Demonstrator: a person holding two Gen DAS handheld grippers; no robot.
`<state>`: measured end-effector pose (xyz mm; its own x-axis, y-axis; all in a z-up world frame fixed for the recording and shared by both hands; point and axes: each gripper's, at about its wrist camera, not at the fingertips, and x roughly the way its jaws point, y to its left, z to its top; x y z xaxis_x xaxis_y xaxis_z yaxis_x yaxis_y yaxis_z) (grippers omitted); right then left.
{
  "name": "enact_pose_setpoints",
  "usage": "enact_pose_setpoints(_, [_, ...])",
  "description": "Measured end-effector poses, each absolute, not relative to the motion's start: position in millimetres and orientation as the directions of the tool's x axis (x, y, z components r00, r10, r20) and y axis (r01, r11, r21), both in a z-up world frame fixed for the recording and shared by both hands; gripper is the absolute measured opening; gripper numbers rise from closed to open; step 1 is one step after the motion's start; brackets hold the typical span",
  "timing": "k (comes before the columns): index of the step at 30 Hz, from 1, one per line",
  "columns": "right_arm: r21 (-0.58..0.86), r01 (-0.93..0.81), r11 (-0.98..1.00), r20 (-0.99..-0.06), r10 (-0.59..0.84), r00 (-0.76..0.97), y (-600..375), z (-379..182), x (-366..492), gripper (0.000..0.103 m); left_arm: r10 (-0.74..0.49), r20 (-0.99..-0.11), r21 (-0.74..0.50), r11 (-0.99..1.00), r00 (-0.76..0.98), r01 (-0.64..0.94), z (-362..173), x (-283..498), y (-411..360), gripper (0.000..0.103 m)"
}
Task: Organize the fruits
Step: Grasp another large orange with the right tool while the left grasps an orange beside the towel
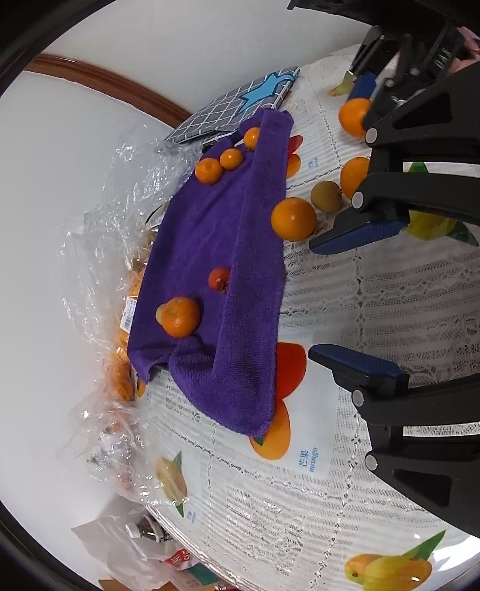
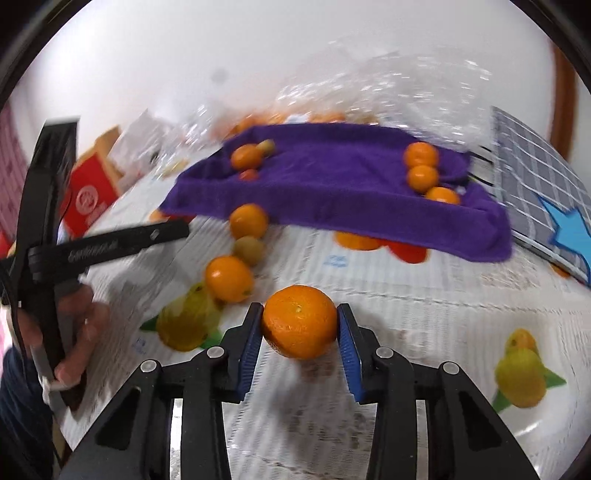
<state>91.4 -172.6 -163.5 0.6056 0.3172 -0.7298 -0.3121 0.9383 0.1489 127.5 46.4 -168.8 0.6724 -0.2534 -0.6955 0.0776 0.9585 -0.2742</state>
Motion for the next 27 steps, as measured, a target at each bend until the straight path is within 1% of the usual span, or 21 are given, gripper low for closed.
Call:
enact_pose_setpoints(2, [0.123, -0.29, 0.949, -0.731, 0.285, 0.62, -181, -162, 91, 0.04, -0.256, -0.697, -0.273, 0.959, 0.67, 0.081, -169, 128, 45, 0.048])
enact_pose_setpoints(5, [0.009, -0.231, 0.973, -0.735, 0.163, 0.659, -192, -160, 97, 0.04, -0.269, -0.691, -0.28, 0.955, 0.671, 0.095, -168, 128, 45, 0.048])
enact_pose_setpoints(10, [0.012, -0.157, 0.987, -0.736, 0.115, 0.667, -220, -160, 112, 0.04, -0.27, -0.685, -0.285, 0.954, 0.677, 0.093, -166, 127, 48, 0.048])
enact_pose_setpoints(13, [0.049, -0.122, 0.991, -0.748, 0.117, 0.654, -232, -164, 117, 0.04, -0.283, -0.672, -0.286, 0.952, 0.685, 0.112, -164, 125, 48, 0.048])
enact_pose_setpoints(15, [0.088, -0.123, 0.989, -0.752, 0.147, 0.643, -237, -164, 117, 0.04, -0.285, -0.671, -0.284, 0.952, 0.685, 0.117, -163, 124, 47, 0.048])
enact_pose_setpoints(18, [0.094, -0.13, 0.987, -0.741, 0.157, 0.653, -235, -163, 114, 0.04, -0.299, -0.666, -0.29, 0.948, 0.683, 0.132, -163, 124, 47, 0.048])
enact_pose_setpoints(19, [0.09, -0.132, 0.987, -0.737, 0.155, 0.658, -234, -163, 112, 0.04, -0.312, -0.664, -0.301, 0.943, 0.679, 0.14, -162, 124, 46, 0.048])
enact_pose_setpoints(23, [0.099, -0.135, 0.986, -0.715, 0.165, 0.68, -235, -159, 106, 0.04, -0.459, -0.638, -0.424, 0.88, 0.619, 0.215, -163, 122, 43, 0.048])
enact_pose_setpoints(27, [0.124, -0.11, 0.986, -0.718, 0.166, 0.676, -241, -160, 108, 0.04, -0.496, -0.621, -0.42, 0.865, 0.607, 0.277, -161, 115, 29, 0.048])
